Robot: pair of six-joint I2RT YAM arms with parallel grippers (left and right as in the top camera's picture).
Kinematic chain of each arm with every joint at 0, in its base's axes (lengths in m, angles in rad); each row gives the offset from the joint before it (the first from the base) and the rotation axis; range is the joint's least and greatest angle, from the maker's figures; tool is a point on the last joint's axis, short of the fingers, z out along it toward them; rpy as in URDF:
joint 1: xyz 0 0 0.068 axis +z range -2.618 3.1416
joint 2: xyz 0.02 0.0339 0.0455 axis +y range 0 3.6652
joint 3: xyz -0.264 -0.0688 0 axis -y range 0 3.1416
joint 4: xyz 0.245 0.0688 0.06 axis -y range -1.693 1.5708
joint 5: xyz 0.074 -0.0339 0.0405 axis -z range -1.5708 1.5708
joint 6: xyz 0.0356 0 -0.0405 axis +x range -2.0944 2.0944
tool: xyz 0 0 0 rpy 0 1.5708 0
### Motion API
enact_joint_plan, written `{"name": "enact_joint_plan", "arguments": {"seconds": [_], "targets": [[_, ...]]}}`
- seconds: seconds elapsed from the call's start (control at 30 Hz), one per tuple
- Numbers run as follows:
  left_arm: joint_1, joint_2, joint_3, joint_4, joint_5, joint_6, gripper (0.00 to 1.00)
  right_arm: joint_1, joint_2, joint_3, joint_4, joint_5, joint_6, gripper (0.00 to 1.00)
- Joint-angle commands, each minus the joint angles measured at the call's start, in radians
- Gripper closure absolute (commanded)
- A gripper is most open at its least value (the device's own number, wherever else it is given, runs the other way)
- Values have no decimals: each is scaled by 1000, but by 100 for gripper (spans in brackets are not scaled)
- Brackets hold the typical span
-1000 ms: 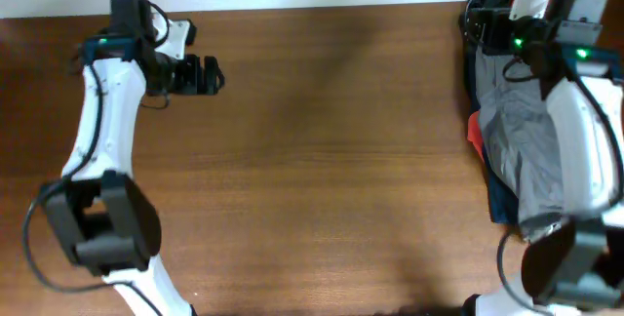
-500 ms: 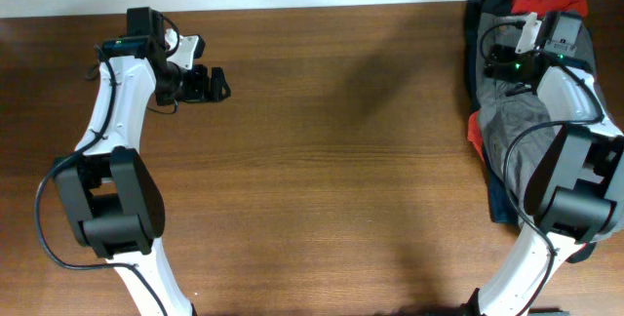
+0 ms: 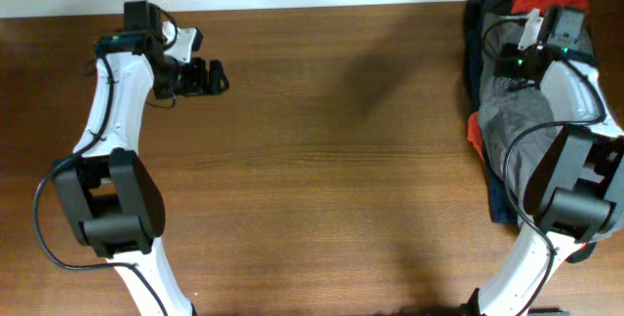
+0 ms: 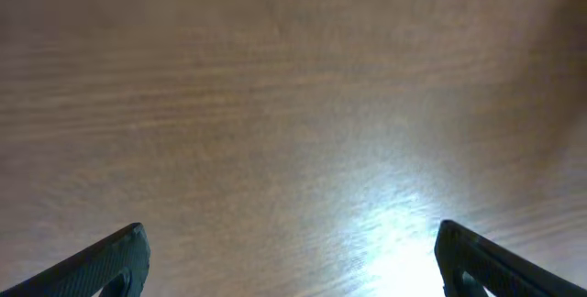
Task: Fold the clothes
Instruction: 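Reach the right gripper to the grey shorts on the pile and grasp, then drag the grey shorts left onto the open table and release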
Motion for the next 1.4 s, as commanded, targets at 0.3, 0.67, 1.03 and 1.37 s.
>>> {"name": "enact_joint_plan", "arguments": {"seconds": [0.3, 0.67, 1.03, 1.37], "targets": [[50, -8, 657, -217, 20, -22, 1, 197, -91, 838, -773, -195, -160, 96], [177, -8, 744, -417, 20, -13, 1, 612, -40, 860, -805, -184, -180, 96], [98, 22, 619, -579, 23, 122, 1, 691, 103, 860, -710, -185, -150, 96], [59, 24, 244, -145, -7, 136, 1, 679, 82, 862, -715, -185, -150, 20]]}}
